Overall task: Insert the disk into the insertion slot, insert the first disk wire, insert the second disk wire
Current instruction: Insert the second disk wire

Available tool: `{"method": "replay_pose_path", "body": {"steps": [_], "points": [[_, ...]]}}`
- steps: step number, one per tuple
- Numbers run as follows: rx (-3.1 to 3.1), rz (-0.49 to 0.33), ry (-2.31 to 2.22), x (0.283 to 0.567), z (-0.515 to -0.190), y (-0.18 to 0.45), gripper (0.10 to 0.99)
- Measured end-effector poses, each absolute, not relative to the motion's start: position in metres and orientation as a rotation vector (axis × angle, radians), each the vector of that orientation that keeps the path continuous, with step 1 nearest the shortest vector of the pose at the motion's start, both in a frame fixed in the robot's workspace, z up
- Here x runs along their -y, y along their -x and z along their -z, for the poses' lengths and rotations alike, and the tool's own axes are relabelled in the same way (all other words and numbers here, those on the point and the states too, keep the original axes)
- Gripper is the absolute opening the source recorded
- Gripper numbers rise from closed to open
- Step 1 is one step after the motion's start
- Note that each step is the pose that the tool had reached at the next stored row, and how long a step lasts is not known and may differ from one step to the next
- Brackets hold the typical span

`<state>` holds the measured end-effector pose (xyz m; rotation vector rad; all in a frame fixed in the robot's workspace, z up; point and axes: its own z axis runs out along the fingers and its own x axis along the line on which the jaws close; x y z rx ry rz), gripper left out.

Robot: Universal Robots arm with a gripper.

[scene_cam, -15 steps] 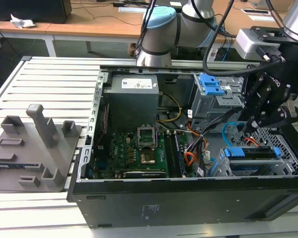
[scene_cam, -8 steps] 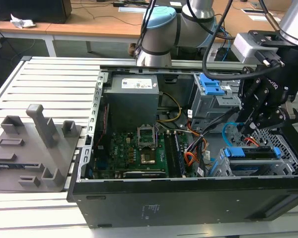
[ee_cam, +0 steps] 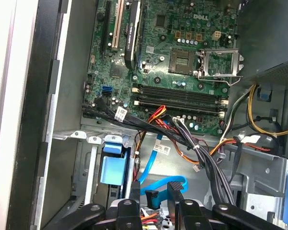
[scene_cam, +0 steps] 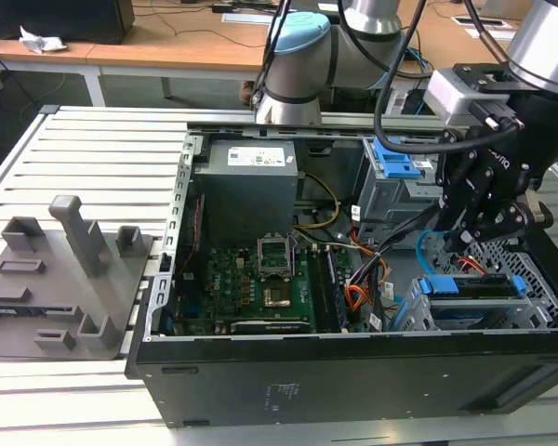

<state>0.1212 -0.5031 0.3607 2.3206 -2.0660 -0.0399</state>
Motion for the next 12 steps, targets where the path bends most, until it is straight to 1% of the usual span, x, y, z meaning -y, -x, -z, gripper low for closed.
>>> {"method": "replay_pose_path", "body": {"steps": [2,3,5,6,7,12], "points": [[2.066,0.04,-2.32,0.5031,-0.3607,-0.1212,0.361],[2.066,0.04,-2.321,0.5031,-0.3607,-0.1212,0.345],[2.066,0.04,-2.321,0.5031,-0.3607,-0.1212,0.22],[2.066,0.04,-2.321,0.5031,-0.3607,-0.1212,0.22],[2.066,0.04,-2.321,0.5031,-0.3607,-0.1212,0.165],[2.066,0.04,-2.321,0.508,-0.3607,-0.1211,0.165]]}}
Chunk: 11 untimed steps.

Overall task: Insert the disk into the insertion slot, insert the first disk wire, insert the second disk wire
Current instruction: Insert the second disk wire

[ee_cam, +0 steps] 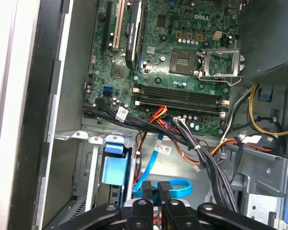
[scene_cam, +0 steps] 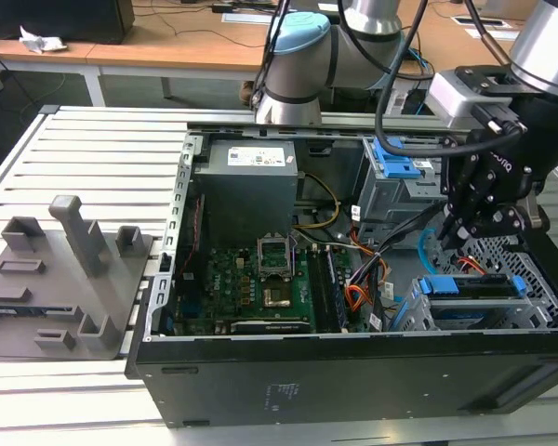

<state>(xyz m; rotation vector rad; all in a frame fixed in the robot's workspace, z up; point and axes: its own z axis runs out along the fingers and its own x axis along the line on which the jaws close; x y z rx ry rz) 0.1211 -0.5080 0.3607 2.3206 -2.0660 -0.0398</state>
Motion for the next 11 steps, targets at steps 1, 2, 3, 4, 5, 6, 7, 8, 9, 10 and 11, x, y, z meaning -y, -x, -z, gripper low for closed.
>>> {"method": "replay_pose_path", "body": {"steps": [1,2,3,4,5,6,7,8,9,10,11], "points": [[2.066,0.04,-2.32,0.512,-0.361,-0.121,0.165],[2.066,0.04,-2.321,0.515,-0.361,-0.121,0.165],[2.066,0.04,-2.321,0.518,-0.361,-0.121,0.165],[2.066,0.04,-2.32,0.52,-0.361,-0.121,0.165],[2.066,0.039,-2.32,0.523,-0.361,-0.121,0.165],[2.066,0.039,-2.32,0.529,-0.36,-0.121,0.165],[2.066,0.039,-2.32,0.533,-0.36,-0.122,0.165],[2.067,0.039,-2.319,0.534,-0.359,-0.122,0.165],[2.068,0.039,-2.318,0.535,-0.358,-0.123,0.165],[2.071,0.04,-2.316,0.535,-0.357,-0.124,0.165],[2.073,0.04,-2.314,0.536,-0.356,-0.126,0.165]]}}
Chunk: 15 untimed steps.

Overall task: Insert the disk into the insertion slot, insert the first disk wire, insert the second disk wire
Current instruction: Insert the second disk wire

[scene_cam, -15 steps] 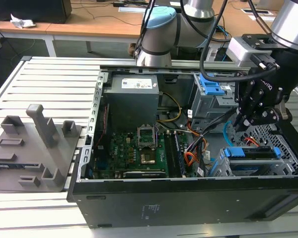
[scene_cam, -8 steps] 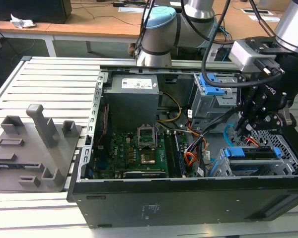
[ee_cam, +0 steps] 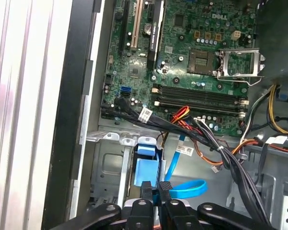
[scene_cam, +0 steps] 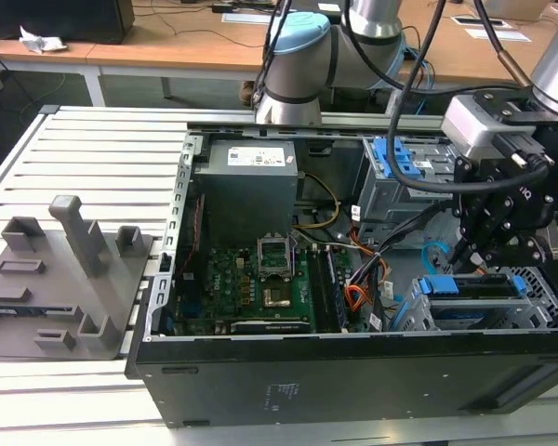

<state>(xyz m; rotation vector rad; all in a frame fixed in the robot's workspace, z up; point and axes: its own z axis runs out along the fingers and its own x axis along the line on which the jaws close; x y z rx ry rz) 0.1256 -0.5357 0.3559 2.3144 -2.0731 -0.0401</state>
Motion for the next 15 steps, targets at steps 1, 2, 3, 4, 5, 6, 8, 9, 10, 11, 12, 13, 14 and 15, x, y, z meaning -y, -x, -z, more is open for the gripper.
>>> {"method": "replay_pose_path", "body": {"steps": [1,2,3,4,5,6,8,9,10,11,12,13,14,15], "points": [[2.075,0.04,-2.312,0.536,-0.355,-0.127,0.165],[2.077,0.04,-2.31,0.536,-0.354,-0.129,0.165],[2.08,0.04,-2.308,0.536,-0.353,-0.132,0.165],[2.083,0.04,-2.305,0.536,-0.352,-0.133,0.165],[2.089,0.04,-2.3,0.536,-0.351,-0.137,0.165],[2.097,0.041,-2.293,0.536,-0.35,-0.139,0.165],[2.122,0.041,-2.27,0.536,-0.349,-0.142,0.165],[2.136,0.041,-2.257,0.536,-0.348,-0.142,0.165],[2.146,0.042,-2.248,0.536,-0.348,-0.142,0.165],[2.16,0.042,-2.235,0.536,-0.347,-0.143,0.165],[2.165,0.042,-2.23,0.536,-0.347,-0.144,0.165],[2.166,0.042,-2.228,0.536,-0.346,-0.145,0.165],[2.167,0.042,-2.228,0.536,-0.346,-0.146,0.165],[2.168,0.042,-2.227,0.536,-0.345,-0.146,0.165]]}}
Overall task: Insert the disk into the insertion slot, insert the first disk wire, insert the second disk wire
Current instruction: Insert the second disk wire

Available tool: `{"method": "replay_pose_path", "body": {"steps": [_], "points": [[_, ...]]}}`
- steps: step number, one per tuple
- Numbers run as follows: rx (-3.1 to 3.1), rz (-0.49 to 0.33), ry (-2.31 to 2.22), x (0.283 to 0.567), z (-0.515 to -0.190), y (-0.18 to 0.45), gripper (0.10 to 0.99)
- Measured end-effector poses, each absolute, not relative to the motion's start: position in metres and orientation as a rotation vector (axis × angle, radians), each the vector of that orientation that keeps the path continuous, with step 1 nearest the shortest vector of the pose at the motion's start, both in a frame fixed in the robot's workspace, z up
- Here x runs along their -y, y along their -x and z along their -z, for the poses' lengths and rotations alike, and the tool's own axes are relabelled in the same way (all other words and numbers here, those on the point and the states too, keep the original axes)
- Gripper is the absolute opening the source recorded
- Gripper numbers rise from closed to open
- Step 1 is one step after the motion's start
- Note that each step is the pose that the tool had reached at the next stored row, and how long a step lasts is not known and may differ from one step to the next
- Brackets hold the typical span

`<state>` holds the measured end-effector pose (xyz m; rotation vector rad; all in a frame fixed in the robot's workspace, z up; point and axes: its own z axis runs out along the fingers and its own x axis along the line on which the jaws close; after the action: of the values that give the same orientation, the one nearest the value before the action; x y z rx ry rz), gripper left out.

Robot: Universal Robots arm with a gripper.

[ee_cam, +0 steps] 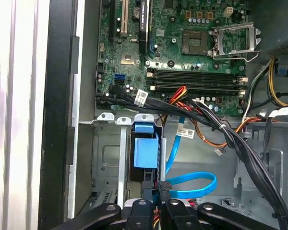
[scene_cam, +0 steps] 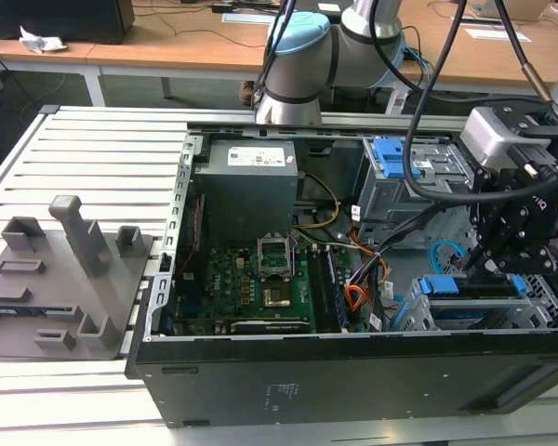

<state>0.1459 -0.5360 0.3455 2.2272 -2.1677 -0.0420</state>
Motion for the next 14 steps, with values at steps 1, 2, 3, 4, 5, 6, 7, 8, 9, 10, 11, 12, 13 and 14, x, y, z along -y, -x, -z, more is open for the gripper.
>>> {"method": "replay_pose_path", "body": {"steps": [1,2,3,4,5,6,7,8,9,10,11,12,13,14], "points": [[2.168,0.042,-2.227,0.5362,-0.3451,-0.146,0.165],[2.168,0.042,-2.227,0.5366,-0.345,-0.1461,0.165],[2.168,0.042,-2.227,0.537,-0.3448,-0.1464,0.165],[2.169,0.042,-2.227,0.5373,-0.3444,-0.1468,0.165],[2.169,0.042,-2.226,0.5375,-0.3443,-0.1472,0.165],[2.169,0.042,-2.226,0.5377,-0.3441,-0.1476,0.165],[2.169,0.042,-2.226,0.5379,-0.3438,-0.1482,0.165],[2.169,0.042,-2.226,0.538,-0.3435,-0.1487,0.165],[2.17,0.042,-2.225,0.5382,-0.3428,-0.1494,0.165],[2.17,0.041,-2.224,0.5384,-0.3422,-0.1499,0.165],[2.171,0.042,-2.224,0.5386,-0.3413,-0.1504,0.165],[2.171,0.042,-2.224,0.5387,-0.3407,-0.1509,0.165],[2.171,0.042,-2.224,0.5388,-0.3406,-0.1513,0.165],[2.171,0.042,-2.223,0.5388,-0.3406,-0.1515,0.165]]}}
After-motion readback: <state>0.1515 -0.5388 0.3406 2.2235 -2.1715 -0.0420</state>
